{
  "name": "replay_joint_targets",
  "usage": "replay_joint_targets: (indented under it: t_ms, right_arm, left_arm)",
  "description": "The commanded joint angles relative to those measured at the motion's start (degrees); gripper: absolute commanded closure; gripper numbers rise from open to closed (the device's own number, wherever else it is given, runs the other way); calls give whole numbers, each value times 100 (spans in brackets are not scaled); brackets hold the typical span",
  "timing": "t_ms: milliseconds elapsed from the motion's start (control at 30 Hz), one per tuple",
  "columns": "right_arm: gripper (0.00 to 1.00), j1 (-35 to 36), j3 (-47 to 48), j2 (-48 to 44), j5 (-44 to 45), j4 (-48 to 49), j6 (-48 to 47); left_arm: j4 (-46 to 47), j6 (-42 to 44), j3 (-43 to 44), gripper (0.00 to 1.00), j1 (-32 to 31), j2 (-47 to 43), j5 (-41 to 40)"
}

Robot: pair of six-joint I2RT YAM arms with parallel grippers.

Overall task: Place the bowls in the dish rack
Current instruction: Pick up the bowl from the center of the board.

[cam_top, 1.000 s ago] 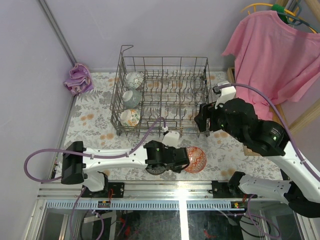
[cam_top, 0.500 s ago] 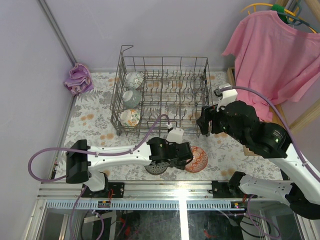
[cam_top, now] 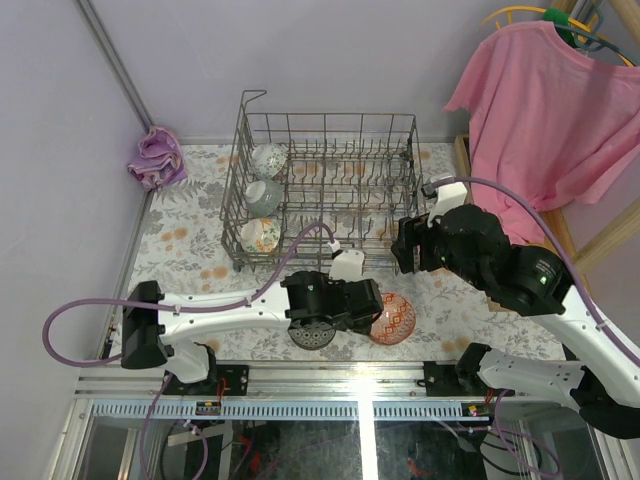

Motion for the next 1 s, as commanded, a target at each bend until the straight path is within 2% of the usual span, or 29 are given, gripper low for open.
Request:
replay_joint_targets:
  t_ms: [0,333,667,967]
  right_arm:
    - [24,-42,-98,-42,-115,143,-61]
    - [24,-40,65,-114,157,-12,-80]
    - [37,-41,466,-601,1128,-523,15]
    - [41,-39,542,-1165,1462,-805,94]
  left_arm:
    - [288,-113,15,10,-3,-232,-69]
    - [402,121,695,9,-154,-10,126]
    - [564,521,1802,8,-268,1165,382]
    - [497,855,2884,8,-251,2315,690]
